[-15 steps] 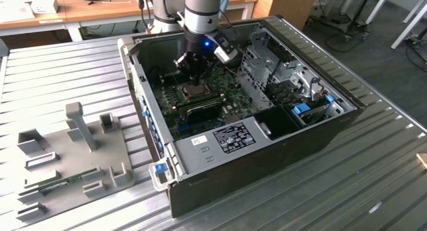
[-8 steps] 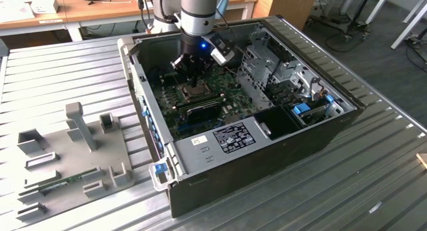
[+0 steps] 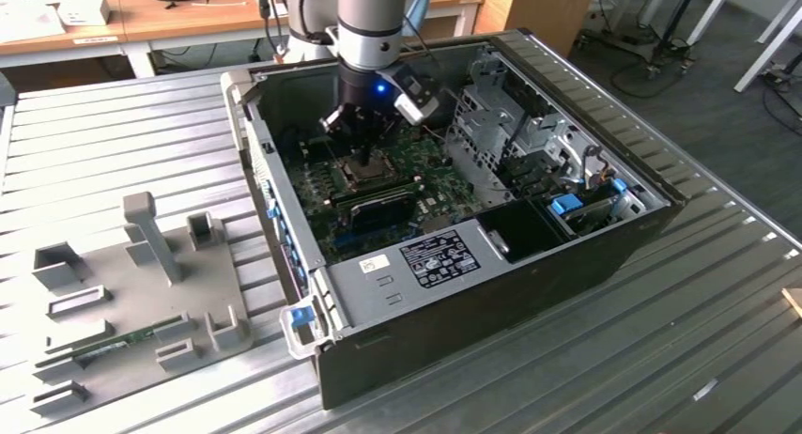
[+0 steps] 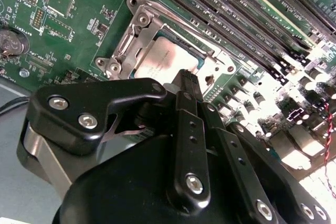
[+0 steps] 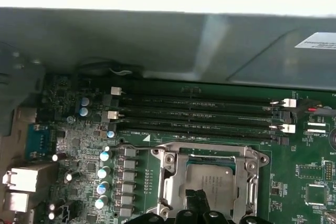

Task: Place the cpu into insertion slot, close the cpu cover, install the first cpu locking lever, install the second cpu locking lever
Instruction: 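Close the cpu cover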

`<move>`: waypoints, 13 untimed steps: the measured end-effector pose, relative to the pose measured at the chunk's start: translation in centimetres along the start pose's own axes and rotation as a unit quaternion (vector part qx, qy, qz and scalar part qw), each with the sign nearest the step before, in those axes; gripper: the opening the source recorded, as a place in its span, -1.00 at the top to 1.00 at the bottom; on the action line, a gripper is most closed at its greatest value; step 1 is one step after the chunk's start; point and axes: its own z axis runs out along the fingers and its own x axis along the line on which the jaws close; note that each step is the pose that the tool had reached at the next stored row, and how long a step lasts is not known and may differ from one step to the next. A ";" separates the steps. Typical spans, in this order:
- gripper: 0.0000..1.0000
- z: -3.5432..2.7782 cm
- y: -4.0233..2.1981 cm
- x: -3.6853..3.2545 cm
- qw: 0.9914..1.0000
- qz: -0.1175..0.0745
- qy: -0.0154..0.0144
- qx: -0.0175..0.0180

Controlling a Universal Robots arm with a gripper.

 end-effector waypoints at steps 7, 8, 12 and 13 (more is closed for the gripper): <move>0.80 0.11 0.00 0.04 0.999 0.034 -0.001 0.000; 0.80 0.11 0.00 0.04 0.999 0.034 -0.001 0.000; 0.80 0.15 0.01 0.19 0.999 0.034 -0.002 0.000; 0.80 0.17 0.02 0.38 0.999 0.034 -0.003 0.000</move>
